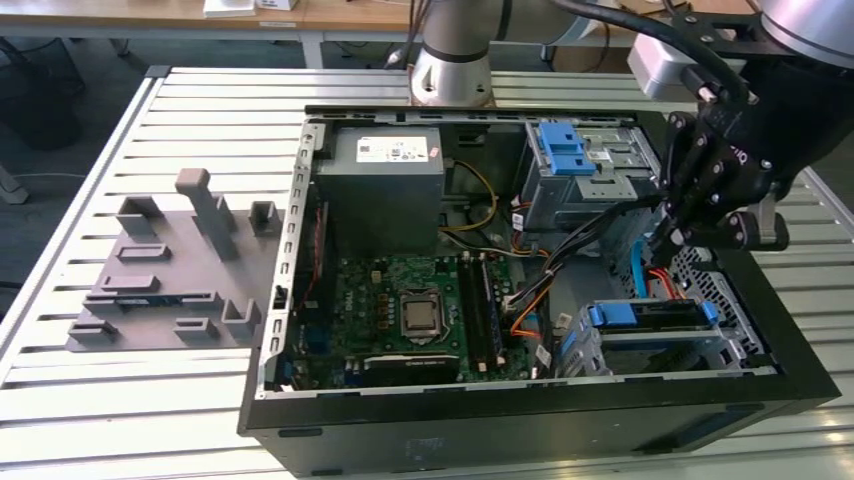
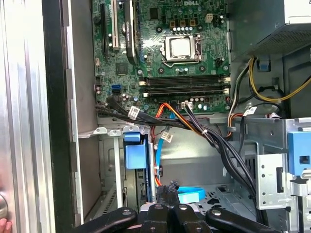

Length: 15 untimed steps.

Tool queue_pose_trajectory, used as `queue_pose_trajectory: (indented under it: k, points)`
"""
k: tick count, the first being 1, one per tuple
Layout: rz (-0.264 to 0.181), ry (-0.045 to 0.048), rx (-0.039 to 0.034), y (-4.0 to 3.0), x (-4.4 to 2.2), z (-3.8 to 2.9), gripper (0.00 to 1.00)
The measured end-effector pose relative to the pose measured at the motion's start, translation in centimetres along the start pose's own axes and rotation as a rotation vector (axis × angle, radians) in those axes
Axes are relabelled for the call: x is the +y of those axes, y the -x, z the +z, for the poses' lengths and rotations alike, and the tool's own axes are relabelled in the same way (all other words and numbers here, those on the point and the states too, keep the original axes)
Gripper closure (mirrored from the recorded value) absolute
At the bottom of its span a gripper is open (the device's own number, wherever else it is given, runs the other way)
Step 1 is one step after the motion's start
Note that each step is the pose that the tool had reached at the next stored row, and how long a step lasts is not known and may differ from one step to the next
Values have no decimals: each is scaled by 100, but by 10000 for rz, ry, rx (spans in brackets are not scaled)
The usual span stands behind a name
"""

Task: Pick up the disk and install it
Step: 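Insert the second disk wire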

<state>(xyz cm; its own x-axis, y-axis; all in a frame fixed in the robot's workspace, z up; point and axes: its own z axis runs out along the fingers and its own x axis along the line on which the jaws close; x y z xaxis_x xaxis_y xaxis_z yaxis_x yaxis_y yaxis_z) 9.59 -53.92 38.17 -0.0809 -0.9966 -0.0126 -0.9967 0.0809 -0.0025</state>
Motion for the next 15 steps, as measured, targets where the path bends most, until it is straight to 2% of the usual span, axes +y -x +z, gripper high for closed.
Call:
queue_pose_trajectory:
  k: [7, 8, 9, 10, 11, 12, 15]
  points:
    - [0, 0, 1, 0, 0, -6, 89]
    - [0, 1, 2, 0, 0, -6, 83]
    - [0, 0, 8, 0, 0, -7, 83]
    - [0, 0, 10, 0, 0, -6, 77]
    - [0, 0, 11, 0, 0, -7, 77]
    - [1, 0, 11, 1, 0, -6, 70]
    - [0, -1, 14, 3, 0, 2, 70]
